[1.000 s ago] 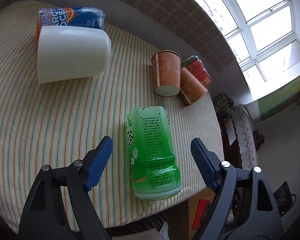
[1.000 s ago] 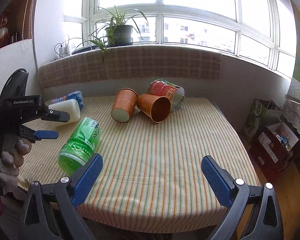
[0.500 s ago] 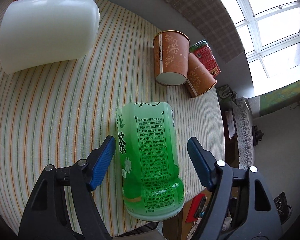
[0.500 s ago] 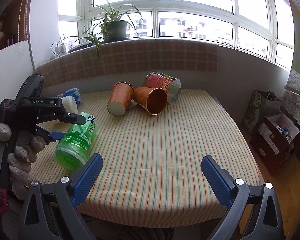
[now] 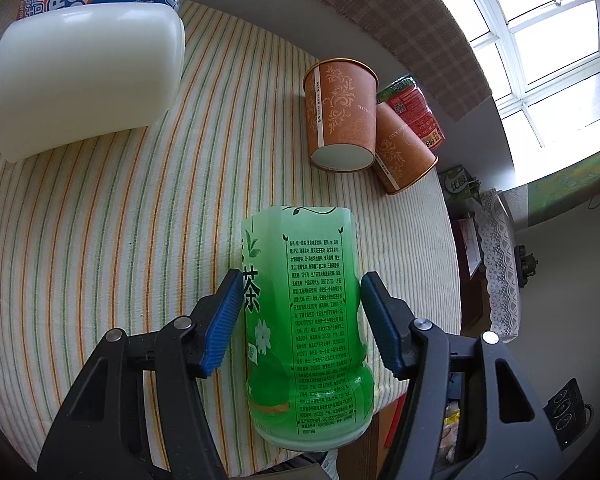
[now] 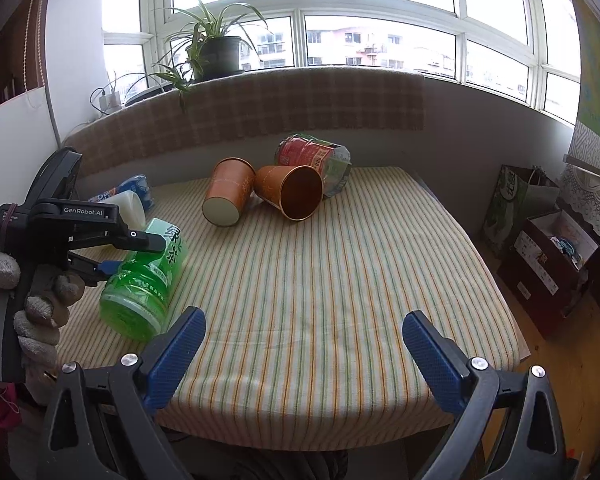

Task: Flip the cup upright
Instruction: 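Grasp the green bottle with the left gripper while the right gripper releases it, then rotate the green bottle upright with the left gripper and lower it onto the table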

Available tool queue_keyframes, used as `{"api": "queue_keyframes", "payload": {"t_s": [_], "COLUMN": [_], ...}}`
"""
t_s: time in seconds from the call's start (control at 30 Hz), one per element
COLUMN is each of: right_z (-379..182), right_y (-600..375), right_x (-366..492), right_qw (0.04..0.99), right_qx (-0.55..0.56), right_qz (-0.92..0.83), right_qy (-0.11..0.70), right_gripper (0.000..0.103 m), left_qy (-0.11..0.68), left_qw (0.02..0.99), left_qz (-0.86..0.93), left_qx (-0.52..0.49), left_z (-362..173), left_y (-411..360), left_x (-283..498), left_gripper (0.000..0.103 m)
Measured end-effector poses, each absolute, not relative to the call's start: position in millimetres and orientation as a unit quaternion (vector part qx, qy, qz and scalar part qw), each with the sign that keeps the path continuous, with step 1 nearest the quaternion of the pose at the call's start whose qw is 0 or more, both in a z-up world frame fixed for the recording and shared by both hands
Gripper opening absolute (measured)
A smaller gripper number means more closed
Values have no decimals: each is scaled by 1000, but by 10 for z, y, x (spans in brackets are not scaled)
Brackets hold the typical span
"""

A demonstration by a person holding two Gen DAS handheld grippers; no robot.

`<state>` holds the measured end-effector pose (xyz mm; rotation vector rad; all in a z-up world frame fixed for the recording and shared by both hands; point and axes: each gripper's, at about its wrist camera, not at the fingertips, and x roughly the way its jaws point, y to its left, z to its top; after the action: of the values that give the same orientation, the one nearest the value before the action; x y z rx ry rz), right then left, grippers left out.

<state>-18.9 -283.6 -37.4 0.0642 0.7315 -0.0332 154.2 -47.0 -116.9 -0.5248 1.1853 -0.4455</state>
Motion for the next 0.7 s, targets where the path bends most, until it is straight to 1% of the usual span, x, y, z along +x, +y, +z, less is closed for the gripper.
{"api": "queue_keyframes", "payload": {"t_s": [0.7], "right_z": [-366], "right_y": [-2849], "right_x": [-178], "right_qw": [932], "right_qx": [37], "right_qz": [-18], "right_qy": [361], "right_gripper": [100], "left_qy": [439], "left_qw": [869], "left_qz": [-196], "left_qx": [-115], "left_z": [-578], "left_y": [-687], "left_x": [1163], "left_gripper": [61]}}
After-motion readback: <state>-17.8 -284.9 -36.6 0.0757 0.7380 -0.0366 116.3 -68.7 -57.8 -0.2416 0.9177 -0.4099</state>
